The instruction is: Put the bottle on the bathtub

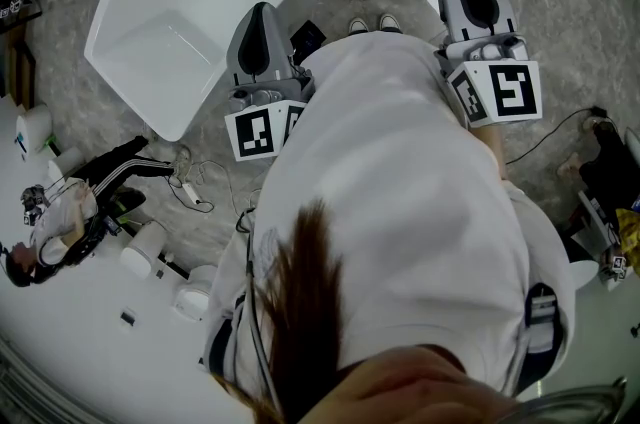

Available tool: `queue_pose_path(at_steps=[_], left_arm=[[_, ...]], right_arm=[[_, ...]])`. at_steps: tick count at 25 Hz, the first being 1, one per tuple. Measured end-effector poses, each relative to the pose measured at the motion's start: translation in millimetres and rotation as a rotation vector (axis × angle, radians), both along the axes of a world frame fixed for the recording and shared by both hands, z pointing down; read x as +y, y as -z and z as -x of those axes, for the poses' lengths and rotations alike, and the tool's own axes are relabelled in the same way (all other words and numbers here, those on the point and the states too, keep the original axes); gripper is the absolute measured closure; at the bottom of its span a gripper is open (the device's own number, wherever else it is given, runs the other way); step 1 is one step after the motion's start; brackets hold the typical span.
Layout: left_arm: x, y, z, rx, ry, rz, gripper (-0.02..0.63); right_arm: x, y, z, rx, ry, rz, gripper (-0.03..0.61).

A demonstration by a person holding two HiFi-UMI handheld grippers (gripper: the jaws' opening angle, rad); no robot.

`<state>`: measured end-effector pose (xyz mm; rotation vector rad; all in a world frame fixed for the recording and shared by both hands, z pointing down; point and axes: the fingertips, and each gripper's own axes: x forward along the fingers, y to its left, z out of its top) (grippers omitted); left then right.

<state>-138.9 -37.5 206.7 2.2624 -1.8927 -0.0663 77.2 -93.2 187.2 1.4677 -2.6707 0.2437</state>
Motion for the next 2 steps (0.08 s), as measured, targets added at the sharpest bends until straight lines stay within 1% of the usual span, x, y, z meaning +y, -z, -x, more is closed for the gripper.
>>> queue_pose_path(at_steps=[2], left_arm=[[0.3, -0.1, 1.2, 0.0, 0.001, -0.001, 0.6]], right_arm=[[0.4, -0.1, 1.5, 0.0, 0.001, -0.001, 0.565]])
